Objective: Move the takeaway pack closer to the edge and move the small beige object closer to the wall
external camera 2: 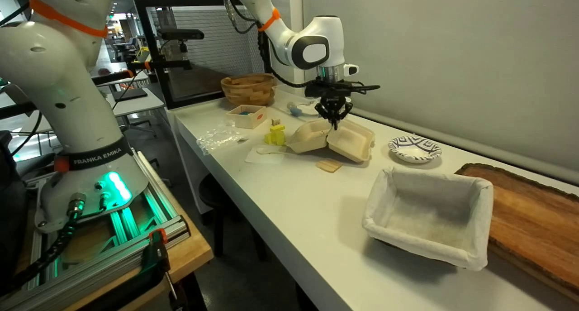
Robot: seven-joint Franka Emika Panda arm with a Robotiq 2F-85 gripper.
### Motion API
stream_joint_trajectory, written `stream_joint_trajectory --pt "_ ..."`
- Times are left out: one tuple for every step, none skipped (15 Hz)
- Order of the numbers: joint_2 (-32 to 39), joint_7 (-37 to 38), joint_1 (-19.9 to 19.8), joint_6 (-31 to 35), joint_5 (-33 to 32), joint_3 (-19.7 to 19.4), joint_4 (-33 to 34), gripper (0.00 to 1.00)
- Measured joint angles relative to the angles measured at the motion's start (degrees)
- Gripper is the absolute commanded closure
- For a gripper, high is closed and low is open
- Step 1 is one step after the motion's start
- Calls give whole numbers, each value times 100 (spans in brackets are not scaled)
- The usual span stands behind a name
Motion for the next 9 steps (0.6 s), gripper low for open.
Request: stream_joint_trajectory --pt "-96 92 -6 -26 1 -40 -108 99" --pt "-199 181 -12 -52 3 -86 -223 99" --pt "-304 265 -21 -78 3 -136 -342 99" --pt "-410 355 -33 -86 3 -190 -469 99" --pt "-515 445 -40 -86 3 -253 -597 99" --pt "-614 531 -50 -86 3 -314 -720 99" --pt "-715 614 -63 -86 3 -377 -847 99" --pt "-807 690 -78 -86 3 -436 -961 99" --pt "-892 761 -94 -86 3 -492 -1070 99"
